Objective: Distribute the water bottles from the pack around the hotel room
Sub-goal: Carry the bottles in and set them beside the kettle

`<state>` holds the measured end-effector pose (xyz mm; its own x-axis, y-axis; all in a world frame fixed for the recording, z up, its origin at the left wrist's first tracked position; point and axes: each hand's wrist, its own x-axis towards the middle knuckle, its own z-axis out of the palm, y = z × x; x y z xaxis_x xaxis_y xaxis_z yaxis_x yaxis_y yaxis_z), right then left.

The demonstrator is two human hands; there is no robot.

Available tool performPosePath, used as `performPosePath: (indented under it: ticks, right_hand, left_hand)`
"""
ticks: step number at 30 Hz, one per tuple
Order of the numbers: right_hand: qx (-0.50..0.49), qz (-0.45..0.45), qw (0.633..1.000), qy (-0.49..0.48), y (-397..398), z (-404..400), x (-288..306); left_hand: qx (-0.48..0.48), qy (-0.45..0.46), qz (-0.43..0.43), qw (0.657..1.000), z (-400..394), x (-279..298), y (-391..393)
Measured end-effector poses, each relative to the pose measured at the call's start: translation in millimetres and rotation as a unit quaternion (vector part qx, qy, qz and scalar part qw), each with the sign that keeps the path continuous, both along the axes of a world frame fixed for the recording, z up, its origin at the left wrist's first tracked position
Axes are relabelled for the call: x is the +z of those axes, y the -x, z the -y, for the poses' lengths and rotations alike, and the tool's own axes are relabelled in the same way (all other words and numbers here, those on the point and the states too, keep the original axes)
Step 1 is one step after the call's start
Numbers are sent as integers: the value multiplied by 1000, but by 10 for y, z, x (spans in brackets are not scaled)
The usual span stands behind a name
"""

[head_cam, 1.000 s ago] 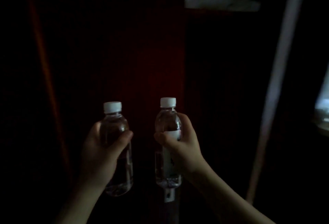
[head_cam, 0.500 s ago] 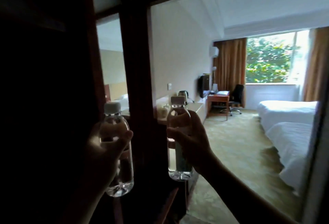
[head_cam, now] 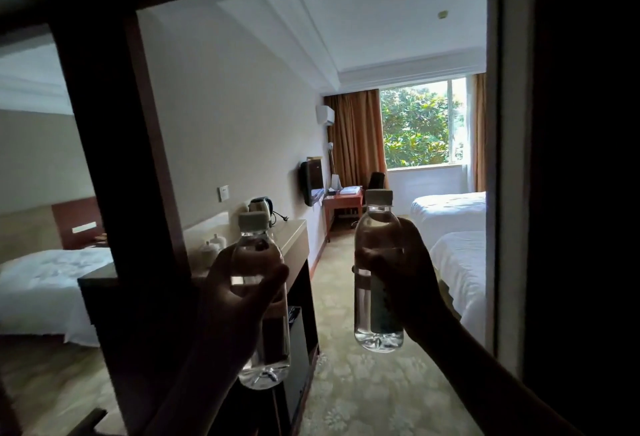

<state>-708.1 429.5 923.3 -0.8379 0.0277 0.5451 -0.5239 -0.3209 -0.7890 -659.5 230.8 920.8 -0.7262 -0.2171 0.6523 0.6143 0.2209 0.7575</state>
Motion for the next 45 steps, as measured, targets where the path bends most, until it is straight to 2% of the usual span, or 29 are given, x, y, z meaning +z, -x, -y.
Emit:
performPosePath:
  ticks: [8, 15, 28, 37, 45]
  right_hand:
    - [-70, 11, 997, -39, 925, -395, -138]
    - [-105, 2, 993, -52, 1978, -342, -247]
    - [-177, -25, 982, -65, 4346, 31, 207]
    - [-184, -33, 979, -79, 5576, -160, 42]
    - [-148, -65, 982, -96, 6904, -561, -144]
  left_hand:
    - [-31, -19, 15, 999, -334, -66, 1115]
    - [-56, -29, 28, 998, -179, -173, 2305]
    - [-74, -78, -6, 994, 237, 45, 4897]
    - [-81, -57, -12, 995, 20, 11, 6137]
    - [-56, -43, -13, 997, -390, -87, 7292]
